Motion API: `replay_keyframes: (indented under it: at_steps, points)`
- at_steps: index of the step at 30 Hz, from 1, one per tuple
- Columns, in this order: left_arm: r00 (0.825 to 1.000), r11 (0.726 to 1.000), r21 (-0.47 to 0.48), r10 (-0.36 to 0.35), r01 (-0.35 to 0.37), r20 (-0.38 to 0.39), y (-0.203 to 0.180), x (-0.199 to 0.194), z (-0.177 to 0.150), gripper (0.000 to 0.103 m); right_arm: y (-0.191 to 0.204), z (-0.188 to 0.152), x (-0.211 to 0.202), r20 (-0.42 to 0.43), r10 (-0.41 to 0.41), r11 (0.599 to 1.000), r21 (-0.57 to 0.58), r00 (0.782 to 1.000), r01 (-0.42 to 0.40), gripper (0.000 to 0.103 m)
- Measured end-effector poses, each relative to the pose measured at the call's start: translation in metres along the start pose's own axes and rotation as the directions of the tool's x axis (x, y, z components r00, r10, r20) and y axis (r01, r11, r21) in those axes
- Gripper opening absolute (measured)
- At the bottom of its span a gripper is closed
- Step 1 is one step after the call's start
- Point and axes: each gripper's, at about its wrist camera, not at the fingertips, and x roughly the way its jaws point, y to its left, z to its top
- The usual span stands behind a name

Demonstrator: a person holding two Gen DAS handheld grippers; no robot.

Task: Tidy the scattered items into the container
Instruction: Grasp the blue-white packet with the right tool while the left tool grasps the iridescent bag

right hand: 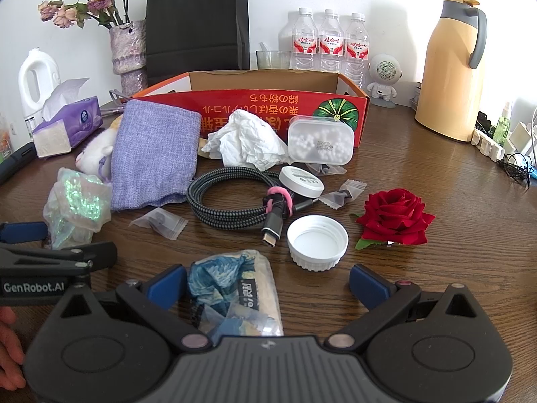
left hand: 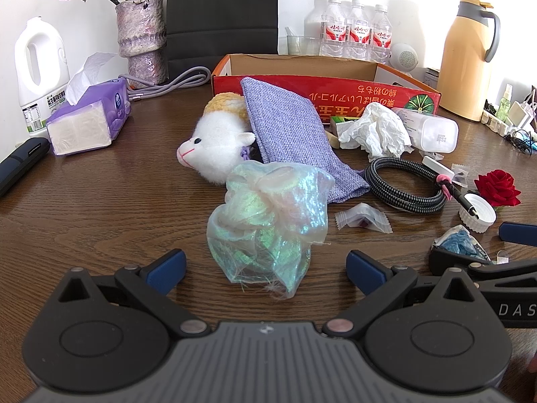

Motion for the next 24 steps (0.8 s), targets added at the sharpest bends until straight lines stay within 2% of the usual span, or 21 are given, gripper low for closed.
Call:
replay_keyframes:
  at_steps: [5,7,9,11,14,15,16,17,18,19,20,21,23,24]
  points:
    - [1.000,1.000,-0.001,-0.001,0.001,0.002,0.001,0.000,0.000,0.103,-0.001,0.000,0.001,0.001,0.006,1.000,-0.004,1.000,-0.006,0.103]
    - [1.000,1.000,0.005,0.001,-0.001,0.016,0.001,-0.007,-0.001,0.103,-0.001,0.000,-0.003,0.001,0.003,1.000,-0.020,1.000,-0.003,0.097]
    - [0.997,0.999,0.003,-0.051,0.051,0.054,0.011,-0.017,0.000,0.103,0.001,-0.001,-0.014,0.027,0.003,0.998,-0.059,1.000,-0.001,0.094]
    - [0.989,0.994,-0.009,-0.110,0.111,0.099,0.021,-0.026,0.004,0.103,0.004,-0.001,-0.030,0.067,0.039,0.993,-0.113,0.997,-0.032,0.094]
    - [0.987,0.990,-0.043,-0.131,0.135,0.098,0.026,-0.020,0.018,0.103,0.007,0.002,-0.038,0.061,0.118,0.980,-0.169,0.991,-0.106,0.092]
    - [0.986,0.989,-0.042,-0.136,0.140,0.093,0.025,-0.015,0.022,0.103,0.009,0.004,-0.036,0.040,0.131,0.976,-0.178,0.991,-0.122,0.084]
    - [0.987,0.990,-0.040,-0.133,0.137,0.087,0.024,-0.011,0.025,0.102,0.010,0.006,-0.033,0.025,0.134,0.975,-0.180,0.991,-0.127,0.069]
    - [0.988,0.991,-0.033,-0.129,0.133,0.083,0.022,-0.009,0.027,0.095,0.010,0.007,-0.029,0.003,0.134,0.976,-0.174,0.991,-0.131,0.063]
    - [0.989,0.992,-0.020,-0.124,0.127,0.083,0.020,-0.007,0.028,0.083,0.009,0.007,-0.026,-0.015,0.138,0.977,-0.163,0.990,-0.139,0.051]
    - [0.990,0.993,0.002,-0.118,0.118,0.076,0.017,-0.006,0.028,0.075,0.006,0.006,-0.024,-0.028,0.146,0.978,-0.148,0.989,-0.148,0.043]
    - [0.992,0.994,0.028,-0.110,0.108,0.061,0.014,-0.004,0.026,0.057,0.005,0.005,-0.023,-0.035,0.152,0.979,-0.133,0.988,-0.156,0.043]
    - [0.993,0.994,0.041,-0.103,0.101,0.050,0.012,-0.002,0.022,0.050,0.003,0.003,-0.022,-0.037,0.160,0.979,-0.120,0.986,-0.164,0.042]
    - [0.992,0.994,0.042,-0.105,0.103,0.066,0.012,-0.006,0.016,0.045,0.002,0.000,-0.023,-0.027,0.156,0.982,-0.107,0.987,-0.158,0.034]
    - [0.991,0.994,0.039,-0.107,0.105,0.078,0.014,-0.010,0.014,0.043,0.003,-0.001,-0.024,-0.024,0.147,0.983,-0.107,0.989,-0.148,0.026]
